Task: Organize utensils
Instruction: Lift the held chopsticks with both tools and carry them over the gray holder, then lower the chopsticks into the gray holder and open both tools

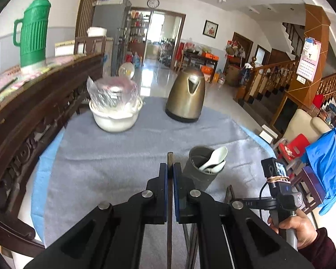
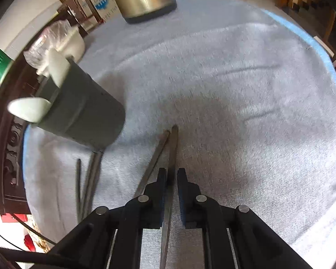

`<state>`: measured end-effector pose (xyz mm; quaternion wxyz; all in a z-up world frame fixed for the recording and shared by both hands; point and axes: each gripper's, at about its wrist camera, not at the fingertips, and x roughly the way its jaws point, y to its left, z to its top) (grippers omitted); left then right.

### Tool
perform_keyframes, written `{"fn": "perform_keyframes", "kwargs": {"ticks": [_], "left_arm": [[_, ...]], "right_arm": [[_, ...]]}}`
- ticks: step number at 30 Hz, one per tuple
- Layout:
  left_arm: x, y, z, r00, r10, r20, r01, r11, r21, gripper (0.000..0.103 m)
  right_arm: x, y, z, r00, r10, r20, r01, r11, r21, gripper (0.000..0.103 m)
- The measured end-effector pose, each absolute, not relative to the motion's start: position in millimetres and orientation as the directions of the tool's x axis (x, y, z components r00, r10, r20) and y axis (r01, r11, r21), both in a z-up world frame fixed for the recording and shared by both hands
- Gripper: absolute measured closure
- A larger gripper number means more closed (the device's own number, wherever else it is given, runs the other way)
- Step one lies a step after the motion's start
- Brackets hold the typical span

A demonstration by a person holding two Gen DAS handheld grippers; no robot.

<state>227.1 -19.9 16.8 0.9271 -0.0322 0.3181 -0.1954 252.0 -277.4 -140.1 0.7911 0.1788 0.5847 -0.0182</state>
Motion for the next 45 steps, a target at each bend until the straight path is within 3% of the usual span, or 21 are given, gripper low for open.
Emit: {"fn": "perform_keyframes", "kwargs": {"ticks": [7, 14, 20, 27, 38, 45], "left_arm": [[225.8, -23.3, 18.5, 0.744, -0.371, -0.555, 0.340, 0.926, -0.164, 0.098], [228.7, -17.2, 25.4, 0.751, -0.375, -0.544, 0.333, 0.926, -0.178, 0.098], [230.2, -14.4, 51.8, 0.777, -0.392, -0.494, 0.339, 0.920, -0.196, 0.098], [229.4, -14.9, 102.1, 0.816, -0.420, -0.398, 0.370, 0.907, -0.200, 0.098], [228.7, -34.4, 162.6, 0.842, -0.470, -0.265, 0.436, 0.882, -0.177, 0.098], [242.2, -61.3, 172.7, 0.840, -0.488, -0.237, 0.460, 0.873, -0.164, 0.098]], "right_arm": [[252.9, -276.7, -142.8, 0.346, 0.172, -0.922, 0.226, 0.939, 0.260, 0.090], [240.5, -284.7, -126.9, 0.431, 0.168, -0.887, 0.210, 0.937, 0.279, 0.096], [223.2, -294.9, -64.8, 0.610, 0.217, -0.762, 0.158, 0.909, 0.386, 0.097], [208.2, -292.8, 19.8, 0.824, 0.213, -0.525, 0.073, 0.879, 0.471, 0.097], [201.3, -278.6, 99.8, 0.953, 0.119, -0.278, 0.036, 0.869, 0.494, 0.097], [223.4, -254.7, 103.9, 0.961, 0.039, -0.273, 0.078, 0.912, 0.403, 0.097]]}}
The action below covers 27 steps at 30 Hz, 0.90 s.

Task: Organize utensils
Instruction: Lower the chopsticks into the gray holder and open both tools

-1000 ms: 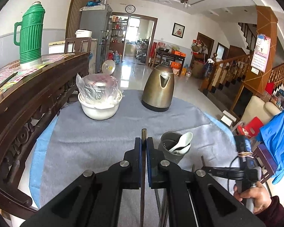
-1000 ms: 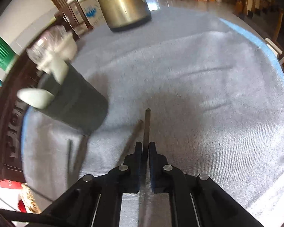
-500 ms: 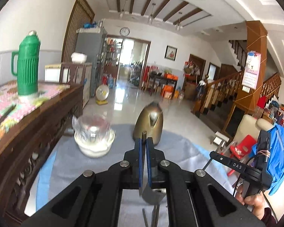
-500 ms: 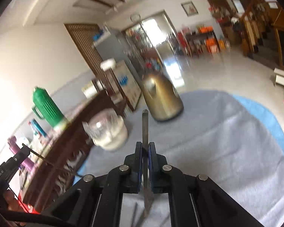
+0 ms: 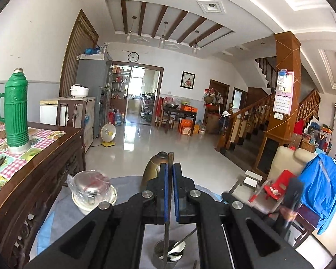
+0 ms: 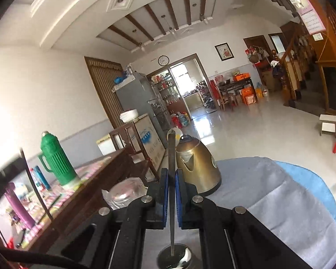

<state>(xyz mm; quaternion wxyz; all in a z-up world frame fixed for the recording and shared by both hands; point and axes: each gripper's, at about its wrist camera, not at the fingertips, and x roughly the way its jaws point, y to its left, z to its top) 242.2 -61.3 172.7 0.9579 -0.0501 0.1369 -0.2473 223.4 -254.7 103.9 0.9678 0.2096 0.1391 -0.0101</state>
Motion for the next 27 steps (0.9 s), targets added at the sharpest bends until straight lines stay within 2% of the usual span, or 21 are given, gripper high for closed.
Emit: {"fn": "perform_keyframes", "kwargs": {"ticks": [4, 9, 16, 20, 22, 23, 25, 26, 27], "left_arm": [[256.8, -76.6, 161.0, 0.842, -0.482, -0.244, 0.455, 0.876, -0.161, 0.098], [278.0, -90.0, 124.5, 0.827, -0.468, -0.312, 0.431, 0.883, -0.185, 0.098], [309.9, -85.0, 60.0, 0.771, -0.425, -0.474, 0.346, 0.905, -0.248, 0.098], [301.3, -72.5, 52.6, 0.759, -0.419, -0.499, 0.335, 0.908, -0.253, 0.098], [293.3, -65.3, 54.4, 0.757, -0.416, -0.504, 0.334, 0.909, -0.249, 0.093], [289.3, -61.9, 54.9, 0.758, -0.414, -0.504, 0.333, 0.910, -0.246, 0.090], [278.6, -49.8, 55.2, 0.765, -0.405, -0.501, 0.325, 0.914, -0.242, 0.060], [272.7, -44.1, 55.2, 0.771, -0.402, -0.494, 0.321, 0.915, -0.244, 0.055], [265.2, -37.6, 54.9, 0.781, -0.396, -0.482, 0.316, 0.918, -0.241, 0.053]], "right_arm": [[233.5, -253.6, 86.0, 0.946, 0.039, -0.323, 0.097, 0.914, 0.394, 0.097], [232.2, -261.3, 66.2, 0.932, 0.046, -0.359, 0.111, 0.908, 0.403, 0.097], [230.5, -262.3, 54.9, 0.921, 0.073, -0.383, 0.099, 0.907, 0.409, 0.097], [230.2, -259.3, 47.7, 0.910, 0.135, -0.392, 0.056, 0.897, 0.439, 0.093], [230.8, -257.2, 44.3, 0.900, 0.181, -0.397, 0.028, 0.885, 0.465, 0.092], [231.4, -256.3, 42.4, 0.889, 0.205, -0.411, 0.019, 0.878, 0.479, 0.088], [229.0, -257.6, 39.5, 0.879, 0.240, -0.413, 0.005, 0.859, 0.512, 0.074], [226.4, -258.6, 38.4, 0.879, 0.252, -0.405, -0.001, 0.850, 0.527, 0.058], [221.0, -260.9, 36.8, 0.883, 0.259, -0.392, -0.004, 0.838, 0.545, 0.033]]}}
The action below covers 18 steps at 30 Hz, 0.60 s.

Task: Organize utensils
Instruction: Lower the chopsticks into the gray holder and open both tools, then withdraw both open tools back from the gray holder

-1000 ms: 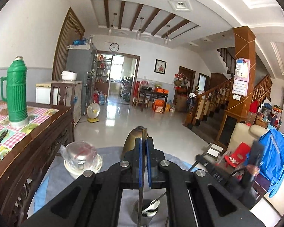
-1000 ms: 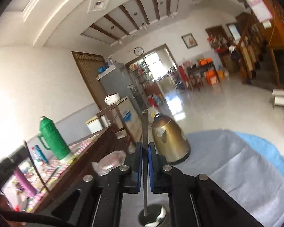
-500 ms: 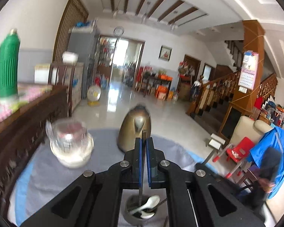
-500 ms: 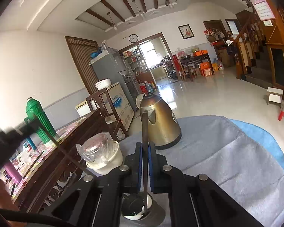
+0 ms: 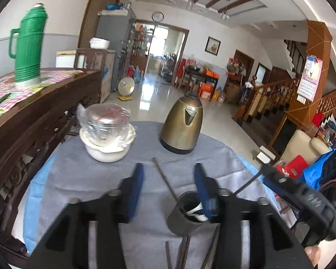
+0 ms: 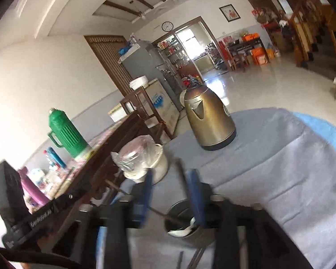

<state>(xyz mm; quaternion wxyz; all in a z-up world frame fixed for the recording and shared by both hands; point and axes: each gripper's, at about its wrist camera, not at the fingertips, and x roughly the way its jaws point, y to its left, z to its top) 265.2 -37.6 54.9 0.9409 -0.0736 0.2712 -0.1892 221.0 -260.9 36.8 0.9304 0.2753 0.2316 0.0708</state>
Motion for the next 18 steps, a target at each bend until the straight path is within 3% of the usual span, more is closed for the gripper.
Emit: {"fn": "perform_keyframes", "kwargs": {"ticks": [1, 4, 8, 12, 18], "left_arm": [[259.1, -31.6, 53.6, 0.789, -0.386, -0.479, 0.310, 0.922, -0.232, 0.053], [241.6, -19.3, 41.5, 0.787, -0.362, -0.500, 0.286, 0.932, -0.223, 0.044], [226.8, -15.3, 12.1, 0.743, -0.325, -0.586, 0.248, 0.946, -0.210, 0.044], [211.6, -16.1, -19.4, 0.686, -0.263, -0.679, 0.202, 0.965, -0.170, 0.044], [182.5, -19.4, -40.2, 0.637, -0.222, -0.738, 0.184, 0.974, -0.135, 0.044]], "right_arm": [[214.6, -263.9, 35.6, 0.891, 0.262, -0.371, -0.008, 0.827, 0.563, 0.028], [188.6, -273.2, 30.8, 0.915, 0.253, -0.315, -0.014, 0.799, 0.601, 0.027], [160.6, -281.9, 20.8, 0.922, 0.244, -0.299, 0.002, 0.771, 0.637, 0.027], [140.1, -287.5, 3.0, 0.909, 0.220, -0.353, 0.057, 0.775, 0.629, 0.027], [115.1, -287.5, -16.0, 0.880, 0.171, -0.443, 0.140, 0.798, 0.586, 0.029]]}}
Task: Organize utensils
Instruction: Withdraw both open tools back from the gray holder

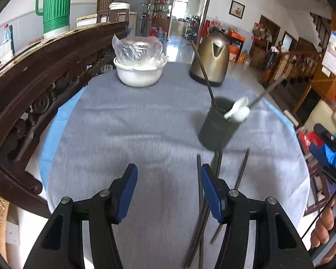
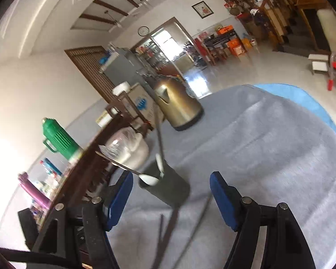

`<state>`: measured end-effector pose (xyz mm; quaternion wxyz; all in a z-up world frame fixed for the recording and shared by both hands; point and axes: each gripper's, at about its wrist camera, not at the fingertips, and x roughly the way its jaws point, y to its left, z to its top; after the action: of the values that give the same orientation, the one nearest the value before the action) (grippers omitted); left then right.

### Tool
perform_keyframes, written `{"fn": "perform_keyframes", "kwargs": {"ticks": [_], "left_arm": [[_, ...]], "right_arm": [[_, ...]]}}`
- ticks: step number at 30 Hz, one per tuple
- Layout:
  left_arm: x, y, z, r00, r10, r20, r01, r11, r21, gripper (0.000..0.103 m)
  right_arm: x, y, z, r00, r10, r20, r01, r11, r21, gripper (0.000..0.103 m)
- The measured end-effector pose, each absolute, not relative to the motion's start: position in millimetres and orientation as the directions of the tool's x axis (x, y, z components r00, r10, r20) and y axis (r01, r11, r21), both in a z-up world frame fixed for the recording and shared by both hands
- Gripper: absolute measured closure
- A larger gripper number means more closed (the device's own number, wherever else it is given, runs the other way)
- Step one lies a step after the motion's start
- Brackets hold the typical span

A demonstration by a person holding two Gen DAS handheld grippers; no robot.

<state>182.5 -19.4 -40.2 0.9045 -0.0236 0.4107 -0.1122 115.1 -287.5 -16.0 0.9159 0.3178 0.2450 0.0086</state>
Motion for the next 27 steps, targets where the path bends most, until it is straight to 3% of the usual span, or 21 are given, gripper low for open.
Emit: {"fn": "perform_keyframes", "kwargs": {"ticks": [17, 27], "left_arm": [[108.4, -39.3, -12.1, 0.685, -0.249, -0.685, 0.270, 0.960, -0.080, 0.044], [70.8, -41.1, 11.7, 0.726, -0.266, -0.635, 0.302, 0.952, -0.053, 0.044]], "right_arm": [[57.2, -249.5, -3.3, 0.869, 0.163, -0.467, 0.129, 0.837, 0.532, 0.029], [21.5, -236.0, 15.3, 0.886, 0.158, -0.436, 0.107, 0.845, 0.523, 0.029]]}}
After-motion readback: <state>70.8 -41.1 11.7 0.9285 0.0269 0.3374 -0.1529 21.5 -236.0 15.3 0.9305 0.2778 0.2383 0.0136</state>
